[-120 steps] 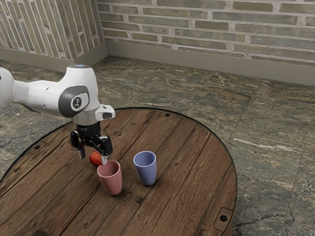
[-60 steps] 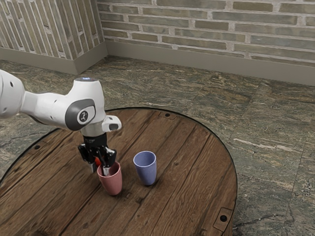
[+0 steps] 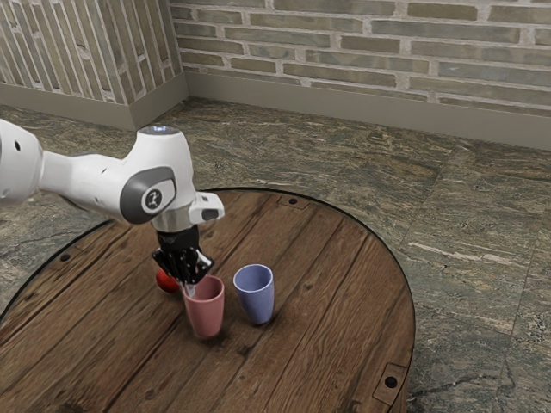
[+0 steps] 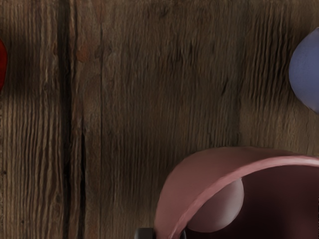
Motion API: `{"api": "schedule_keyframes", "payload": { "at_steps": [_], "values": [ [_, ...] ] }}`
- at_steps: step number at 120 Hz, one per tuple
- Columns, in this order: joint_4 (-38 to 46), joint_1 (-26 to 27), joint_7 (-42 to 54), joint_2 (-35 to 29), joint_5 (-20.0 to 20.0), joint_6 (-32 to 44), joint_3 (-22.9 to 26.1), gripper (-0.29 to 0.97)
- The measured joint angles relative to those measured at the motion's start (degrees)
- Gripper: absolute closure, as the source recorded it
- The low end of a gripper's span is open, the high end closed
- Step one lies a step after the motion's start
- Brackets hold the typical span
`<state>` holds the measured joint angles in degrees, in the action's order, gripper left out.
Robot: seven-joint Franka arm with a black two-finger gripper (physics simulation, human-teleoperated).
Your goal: Place the left cup onto the right cup
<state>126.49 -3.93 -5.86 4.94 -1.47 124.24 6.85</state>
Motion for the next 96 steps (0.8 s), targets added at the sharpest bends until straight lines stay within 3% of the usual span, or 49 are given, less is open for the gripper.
{"api": "schedule_keyframes", "payload": {
  "at_steps": [19, 55, 96],
  "values": [
    [-0.69, 0.18, -0.28, -5.64, 0.07, -0.72, 0.90, 0.78],
    [-19.88, 3.99, -0.76, -5.06, -1.14, -13.43, 1.16, 0.78],
    [-18.77, 6.63, -4.44, -1.88, -3.33, -19.08, 1.84, 0.79]
  ]
}}
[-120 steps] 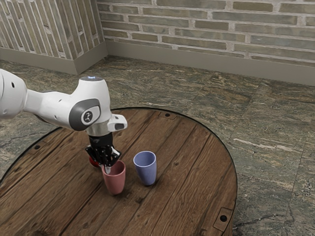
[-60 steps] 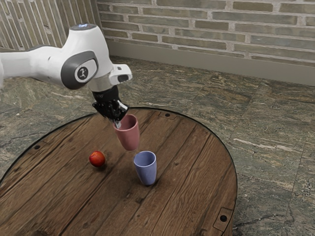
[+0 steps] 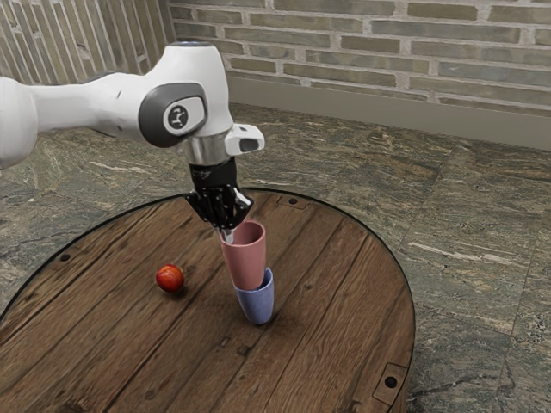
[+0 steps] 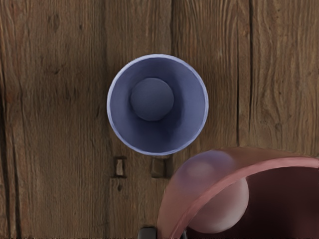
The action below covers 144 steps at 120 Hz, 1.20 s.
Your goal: Place the left cup onto the right cup
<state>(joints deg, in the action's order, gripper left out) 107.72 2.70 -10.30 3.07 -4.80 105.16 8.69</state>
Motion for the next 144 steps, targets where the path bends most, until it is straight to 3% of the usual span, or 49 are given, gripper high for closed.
{"api": "schedule_keyframes", "payload": {
  "at_steps": [30, 114, 144],
  "values": [
    [-0.52, -3.96, -1.02, 2.71, 0.38, 0.72, -0.66, 0.79],
    [-3.84, -3.08, -1.37, 9.74, 0.08, 4.58, -0.43, 0.79],
    [-3.20, -2.51, -1.23, 7.96, 0.71, 5.88, 0.04, 0.29]
  ]
}}
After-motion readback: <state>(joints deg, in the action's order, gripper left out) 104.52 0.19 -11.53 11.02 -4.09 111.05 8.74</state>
